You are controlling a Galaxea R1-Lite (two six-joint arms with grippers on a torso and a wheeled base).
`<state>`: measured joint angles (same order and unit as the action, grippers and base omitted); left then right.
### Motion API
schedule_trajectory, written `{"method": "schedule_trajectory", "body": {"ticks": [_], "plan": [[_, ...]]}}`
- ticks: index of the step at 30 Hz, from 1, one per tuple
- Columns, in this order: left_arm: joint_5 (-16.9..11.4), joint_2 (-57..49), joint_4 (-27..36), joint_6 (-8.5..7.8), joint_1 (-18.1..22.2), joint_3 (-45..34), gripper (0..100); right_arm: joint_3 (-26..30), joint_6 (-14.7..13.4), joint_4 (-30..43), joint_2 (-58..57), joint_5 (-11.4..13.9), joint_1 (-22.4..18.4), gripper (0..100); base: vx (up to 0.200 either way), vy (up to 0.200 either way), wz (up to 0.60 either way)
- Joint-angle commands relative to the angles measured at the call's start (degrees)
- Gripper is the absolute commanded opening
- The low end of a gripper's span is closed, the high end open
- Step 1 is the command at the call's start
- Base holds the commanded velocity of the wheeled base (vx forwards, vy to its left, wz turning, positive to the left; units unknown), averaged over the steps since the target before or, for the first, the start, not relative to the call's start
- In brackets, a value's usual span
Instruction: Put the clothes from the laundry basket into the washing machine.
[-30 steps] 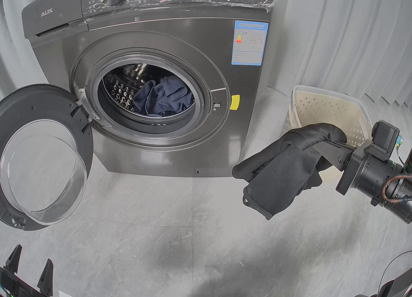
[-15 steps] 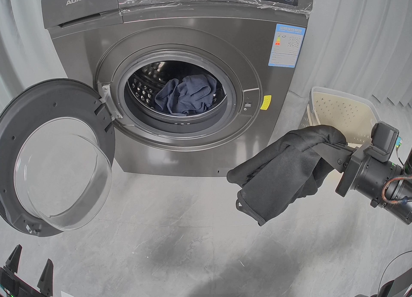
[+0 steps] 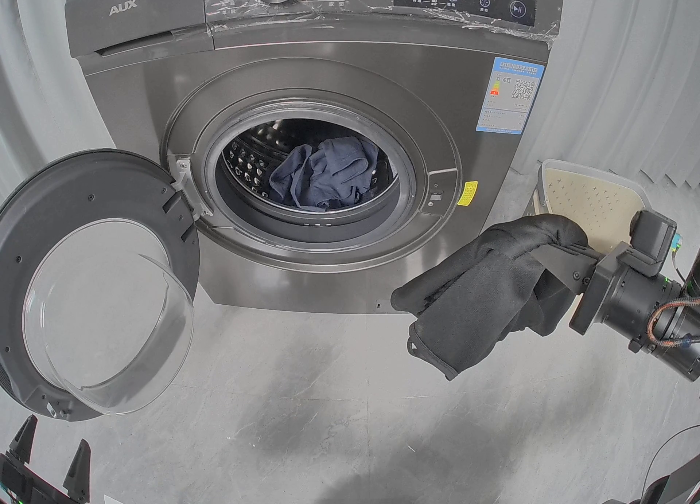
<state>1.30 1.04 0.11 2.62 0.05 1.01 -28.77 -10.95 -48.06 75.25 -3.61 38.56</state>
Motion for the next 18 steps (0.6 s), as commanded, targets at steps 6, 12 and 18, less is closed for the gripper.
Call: {"method": "schedule_trajectory", "body": {"ticks": [6,12,18], "plan": [[0.01,-0.86,-0.02,0.02,0.04,-0.92,100,0.12,-0.21,-0.02,0.60,0.00,0.03,0,0.000,0.133,0.00],[0.01,-0.86,-0.02,0.02,0.04,-0.92,100,0.12,-0.48,-0.11,1.56,0.00,0.11,0,0.000,0.167,0.00],[0.10,-1.04,-0.02,-1.39,0.21,-1.01,100,0.56,-0.13,-0.11,1.56,0.09,1.78,0,0.000,0.000,0.00]]}}
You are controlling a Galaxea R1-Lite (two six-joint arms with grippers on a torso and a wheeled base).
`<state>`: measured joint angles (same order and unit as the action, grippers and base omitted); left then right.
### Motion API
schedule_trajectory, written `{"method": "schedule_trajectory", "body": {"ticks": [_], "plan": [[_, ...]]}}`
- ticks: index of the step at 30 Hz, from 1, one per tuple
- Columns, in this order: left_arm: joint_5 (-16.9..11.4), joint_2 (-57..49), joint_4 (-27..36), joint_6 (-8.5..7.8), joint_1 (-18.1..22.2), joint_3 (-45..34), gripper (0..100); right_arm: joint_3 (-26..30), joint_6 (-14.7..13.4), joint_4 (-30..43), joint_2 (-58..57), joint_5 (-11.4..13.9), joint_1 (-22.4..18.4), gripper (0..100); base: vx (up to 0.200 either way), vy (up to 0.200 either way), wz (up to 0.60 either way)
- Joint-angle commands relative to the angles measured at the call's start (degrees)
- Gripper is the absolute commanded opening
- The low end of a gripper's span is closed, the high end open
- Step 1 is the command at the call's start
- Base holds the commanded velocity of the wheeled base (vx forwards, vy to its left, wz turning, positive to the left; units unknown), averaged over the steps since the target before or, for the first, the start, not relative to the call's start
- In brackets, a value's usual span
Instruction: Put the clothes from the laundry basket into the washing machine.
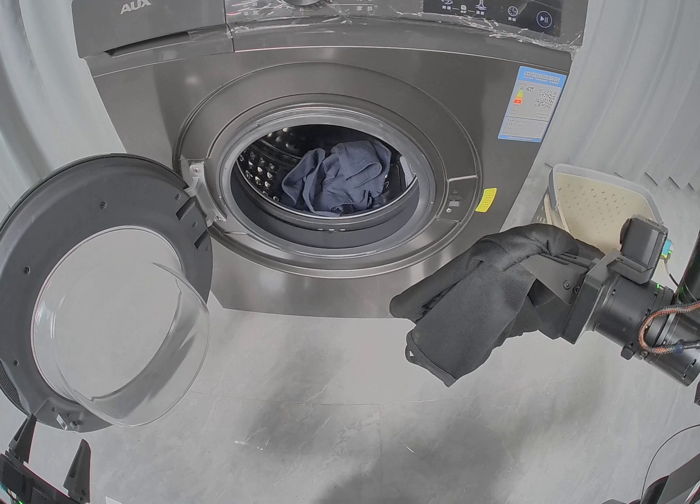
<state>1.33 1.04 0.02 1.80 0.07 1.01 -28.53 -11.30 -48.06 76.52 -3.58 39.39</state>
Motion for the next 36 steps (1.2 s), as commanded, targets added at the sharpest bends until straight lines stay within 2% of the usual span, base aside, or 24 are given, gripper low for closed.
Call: {"method": "schedule_trajectory", "body": {"ticks": [1,4,11,14,17,18,19,21,22,23,24,25,26,27,28,30,32,34,35,36], "plan": [[0.08,-1.04,0.06,-0.93,0.19,-1.01,100,0.23,0.40,-0.11,0.38,0.07,1.13,0,0.000,0.000,0.00],[0.08,-1.04,0.15,-1.19,0.19,-1.01,100,0.23,0.84,-0.11,1.44,0.07,1.57,0,0.000,0.000,0.00],[-0.01,-0.95,0.15,-0.93,0.10,-1.01,100,-3.38,-0.21,-0.28,4.51,-0.11,4.91,0,0.000,0.000,0.00],[-0.01,-1.04,0.06,-1.10,0.19,-1.01,100,-6.72,-1.71,-0.28,8.21,-0.37,6.40,0,0.000,0.000,0.00],[-0.10,-1.04,-0.20,-2.07,0.28,-1.01,100,-8.30,-2.76,-0.81,10.05,-0.99,7.90,0,0.000,0.000,0.00],[-0.45,-1.04,-3.10,-0.84,0.19,0.92,100,-9.27,-2.94,-2.75,11.55,-1.07,8.42,0,0.000,0.000,0.00],[-1.33,-0.77,-5.30,-0.13,0.10,3.47,100,-9.62,-2.94,-3.98,12.42,-1.25,8.69,0,0.000,0.000,0.00],[-6.60,1.86,-6.88,1.45,-0.60,9.36,100,-10.59,-2.76,-6.35,14.80,-1.95,8.78,0,0.000,0.000,0.00],[-7.48,2.48,-6.79,1.54,-0.69,9.97,100,-10.76,-2.67,-6.61,15.06,-2.13,8.78,0,0.000,0.000,0.00],[-11.44,5.64,-5.30,1.54,-1.04,11.64,100,-11.82,-2.67,-8.02,16.91,-3.10,8.86,0,0.000,0.000,0.00],[-12.05,6.35,-4.95,1.54,-1.13,11.82,100,-12.08,-2.67,-8.19,17.35,-3.18,8.86,0,0.000,0.000,0.00],[-15.39,10.92,-4.51,1.27,-1.04,11.91,100,-13.40,-2.67,-9.51,19.28,-3.71,9.30,0,0.000,0.000,0.00],[-15.39,10.92,-4.51,1.27,-1.04,11.91,100,-13.40,-2.67,-9.51,19.28,-3.71,9.30,0,0.000,0.000,0.00],[-18.56,17.42,-5.74,-0.05,-0.86,11.73,100,-14.98,-2.67,-11.62,20.86,-4.41,9.57,0,0.000,0.000,0.00],[-19.35,18.91,-6.26,-0.66,-0.86,11.64,100,-15.51,-2.59,-12.15,21.21,-4.59,9.57,0,0.000,0.000,0.00],[-22.77,24.98,-9.87,-2.86,-1.22,11.47,100,-17.62,-2.67,-13.47,22.44,-5.29,9.57,0,0.000,0.000,0.00],[-24.62,30.43,-13.65,-3.83,-1.13,11.47,100,-19.37,-2.76,-13.73,22.80,-5.47,9.39,0,0.000,0.000,0.00],[-25.06,31.83,-14.70,-4.18,-1.22,11.38,100,-19.81,-2.76,-13.82,22.97,-5.47,9.39,0,0.000,0.000,0.00],[-26.55,36.84,-18.13,-5.32,-2.45,11.47,100,-20.87,-2.76,-13.82,23.67,-5.47,9.30,0,0.000,0.000,0.00],[-26.64,37.46,-18.31,-5.32,-2.71,11.47,100,-20.96,-2.85,-13.82,23.76,-5.47,9.39,0,0.000,0.000,0.00]]}}
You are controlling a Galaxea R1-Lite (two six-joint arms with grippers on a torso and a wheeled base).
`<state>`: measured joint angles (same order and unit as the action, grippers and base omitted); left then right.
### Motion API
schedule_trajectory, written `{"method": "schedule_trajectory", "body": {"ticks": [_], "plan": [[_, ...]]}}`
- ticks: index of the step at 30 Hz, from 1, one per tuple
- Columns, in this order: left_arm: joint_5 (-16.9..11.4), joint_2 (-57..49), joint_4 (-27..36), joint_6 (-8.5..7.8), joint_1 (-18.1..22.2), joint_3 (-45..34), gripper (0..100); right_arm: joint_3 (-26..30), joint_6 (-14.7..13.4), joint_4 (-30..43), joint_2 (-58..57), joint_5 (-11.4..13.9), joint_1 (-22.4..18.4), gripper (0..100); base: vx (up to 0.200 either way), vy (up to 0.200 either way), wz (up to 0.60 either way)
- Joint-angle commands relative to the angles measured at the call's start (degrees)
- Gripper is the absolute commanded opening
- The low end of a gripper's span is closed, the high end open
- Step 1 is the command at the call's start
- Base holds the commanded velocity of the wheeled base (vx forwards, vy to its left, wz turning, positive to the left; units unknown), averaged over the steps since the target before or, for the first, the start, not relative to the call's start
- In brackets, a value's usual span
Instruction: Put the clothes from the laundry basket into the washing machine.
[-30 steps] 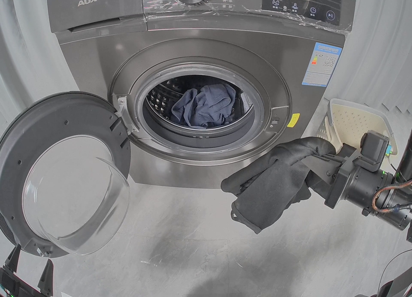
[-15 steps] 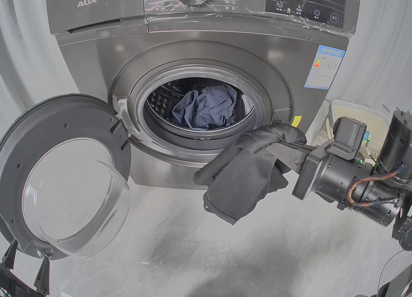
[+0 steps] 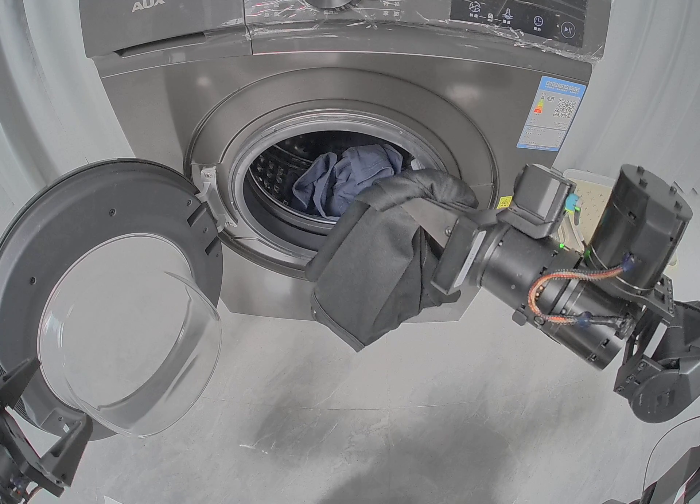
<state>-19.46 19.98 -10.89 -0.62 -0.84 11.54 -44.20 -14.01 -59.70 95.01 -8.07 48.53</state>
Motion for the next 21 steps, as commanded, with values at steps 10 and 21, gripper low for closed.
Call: {"method": "schedule_trajectory", "body": {"ticks": [10,21], "plan": [[-5.68,41.28,-20.40,-1.49,-14.80,1.90,100,-7.04,-0.06,-4.02,7.73,-0.98,0.07,0,0.000,0.000,0.00],[-5.50,61.32,-32.53,1.32,-20.34,5.68,100,-7.13,-0.06,-5.78,8.17,-0.98,0.34,0,0.000,0.000,0.00]]}}
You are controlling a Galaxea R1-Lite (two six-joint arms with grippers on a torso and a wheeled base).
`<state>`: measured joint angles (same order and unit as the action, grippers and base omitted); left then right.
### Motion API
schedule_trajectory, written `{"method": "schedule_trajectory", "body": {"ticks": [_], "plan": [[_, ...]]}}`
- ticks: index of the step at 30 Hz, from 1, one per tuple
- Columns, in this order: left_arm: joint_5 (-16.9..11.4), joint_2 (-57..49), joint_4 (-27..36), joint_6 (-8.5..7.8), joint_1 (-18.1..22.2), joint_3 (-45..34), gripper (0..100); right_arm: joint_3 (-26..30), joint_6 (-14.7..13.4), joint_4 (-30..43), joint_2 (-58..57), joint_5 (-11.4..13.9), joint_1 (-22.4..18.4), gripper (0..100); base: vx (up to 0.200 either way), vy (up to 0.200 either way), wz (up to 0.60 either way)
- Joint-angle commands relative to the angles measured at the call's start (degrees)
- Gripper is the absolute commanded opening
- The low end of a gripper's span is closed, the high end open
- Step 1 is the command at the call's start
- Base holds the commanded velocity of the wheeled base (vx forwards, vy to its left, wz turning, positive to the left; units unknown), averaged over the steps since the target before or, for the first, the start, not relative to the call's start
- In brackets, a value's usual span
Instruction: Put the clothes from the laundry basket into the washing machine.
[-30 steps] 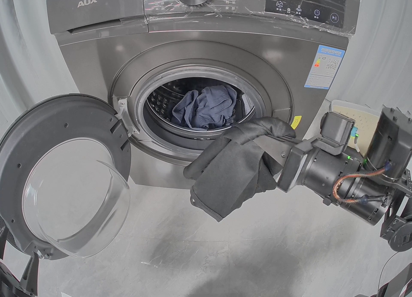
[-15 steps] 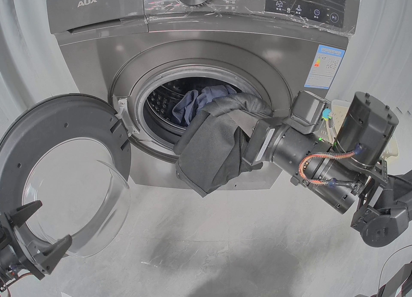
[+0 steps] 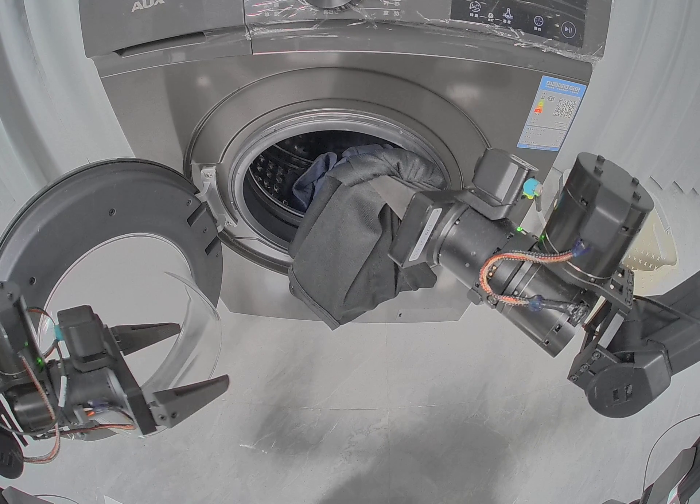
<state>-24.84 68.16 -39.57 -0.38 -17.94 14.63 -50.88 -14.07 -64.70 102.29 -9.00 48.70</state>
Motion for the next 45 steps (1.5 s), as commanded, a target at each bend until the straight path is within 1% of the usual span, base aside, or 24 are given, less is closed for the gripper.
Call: {"method": "schedule_trajectory", "body": {"ticks": [1,7,10,11,12,13,17,22,24,27,30,31,32,33,39,40,43,45], "plan": [[-0.12,14.20,-4.11,1.08,-3.41,3.04,100,-0.44,0.01,-1.05,0.89,-0.06,0.08,0,0.000,0.000,0.00],[-0.03,18.06,-5.08,1.43,-5.08,5.50,100,-0.53,0.09,-1.31,0.80,-0.06,0.08,0,0.000,0.000,0.00],[-0.03,19.65,-5.34,2.66,-6.31,6.64,100,-0.62,0.09,-1.31,0.80,-0.06,0.25,0,0.000,0.000,0.00],[-0.03,20.52,-5.52,3.54,-6.84,7.34,100,-0.62,0.09,-1.31,0.80,-0.06,0.25,0,0.000,0.000,0.00],[-0.03,20.70,-5.61,3.72,-6.93,7.43,100,-0.71,0.01,-1.31,0.80,-0.06,0.25,0,0.000,0.000,0.00],[-0.03,21.93,-5.78,4.51,-7.37,8.31,100,-0.71,0.09,-1.31,0.80,-0.06,0.25,0,0.000,0.000,0.00],[-0.03,25.45,-7.28,5.21,-7.63,9.98,100,-0.62,0.01,-1.31,0.72,-0.06,0.25,0,0.000,0.000,0.00],[0.06,30.37,-11.67,5.30,-7.90,10.95,100,-0.71,0.01,-1.31,0.63,-0.06,0.25,0,0.000,0.000,0.00],[0.59,33.62,-15.45,5.30,-8.77,10.86,100,-0.71,0.01,-1.31,0.63,-0.06,0.34,0,0.000,0.000,0.00],[0.76,37.14,-18.96,5.56,-8.86,11.21,100,-0.71,0.01,-1.31,0.45,-0.06,0.43,0,0.000,0.000,0.00],[0.94,39.16,-21.25,6.97,-8.86,11.91,100,-0.71,0.01,-1.31,0.36,-0.06,0.43,0,0.000,0.000,0.00],[1.73,40.30,-22.39,8.64,-9.04,12.53,100,-0.71,0.09,-1.31,0.28,-0.06,0.52,0,0.000,0.000,0.00],[1.99,40.56,-22.66,9.25,-9.13,12.79,100,-0.71,0.01,-1.31,0.28,-0.06,0.69,0,0.000,0.000,0.00],[2.52,41.44,-23.36,10.40,-9.65,13.67,100,-0.71,0.09,-1.31,0.28,-0.06,0.78,0,0.000,0.000,0.00],[3.40,45.22,-25.64,10.57,-10.97,15.08,100,-0.71,0.36,-1.31,0.19,-0.06,1.04,0,0.000,0.000,0.00],[3.49,46.19,-26.61,10.57,-10.97,15.61,100,-0.71,0.36,-1.31,0.19,-0.06,1.22,0,0.000,0.000,0.00],[5.07,48.91,-29.60,10.66,-10.97,16.66,100,-0.62,0.36,-1.40,0.10,-0.23,1.48,0,0.000,0.000,0.00],[5.33,50.58,-31.53,10.75,-11.06,17.01,100,-0.36,0.36,-1.40,0.01,-0.23,1.92,0,0.000,0.000,0.00]]}}
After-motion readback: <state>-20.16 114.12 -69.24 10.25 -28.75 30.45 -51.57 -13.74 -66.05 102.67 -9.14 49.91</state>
